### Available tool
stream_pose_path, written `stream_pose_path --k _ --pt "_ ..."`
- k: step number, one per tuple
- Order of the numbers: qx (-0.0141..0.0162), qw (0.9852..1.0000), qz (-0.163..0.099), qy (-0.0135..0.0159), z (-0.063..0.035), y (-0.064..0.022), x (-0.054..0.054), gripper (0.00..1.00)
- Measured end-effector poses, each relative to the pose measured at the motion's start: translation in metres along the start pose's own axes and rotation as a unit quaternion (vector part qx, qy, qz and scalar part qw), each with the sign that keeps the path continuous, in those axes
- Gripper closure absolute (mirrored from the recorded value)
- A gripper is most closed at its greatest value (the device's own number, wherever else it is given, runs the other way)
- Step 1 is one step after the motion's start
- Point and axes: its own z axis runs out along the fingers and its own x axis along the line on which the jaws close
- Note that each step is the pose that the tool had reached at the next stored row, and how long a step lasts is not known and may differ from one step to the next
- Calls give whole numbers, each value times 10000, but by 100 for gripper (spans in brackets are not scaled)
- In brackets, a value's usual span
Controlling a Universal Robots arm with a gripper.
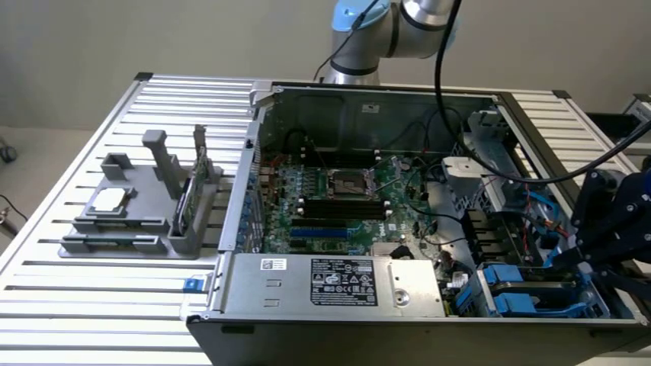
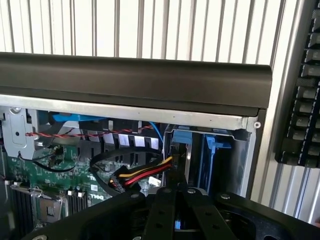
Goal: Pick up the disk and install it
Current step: 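Insert the first disk wire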
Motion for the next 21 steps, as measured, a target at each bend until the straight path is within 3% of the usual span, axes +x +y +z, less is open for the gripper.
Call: stream_pose_path --k 4,7,10,15,21 --pt "-17 10000 -11 74 22 2 -10 89" --pt "-21 9999 -16 113 28 2 -23 89" --pt "-21 9999 -17 120 14 0 -24 89" --pt "-21 9999 -18 123 -95 -22 -6 89" --pt "-21 9999 -18 123 -110 -25 -4 88"
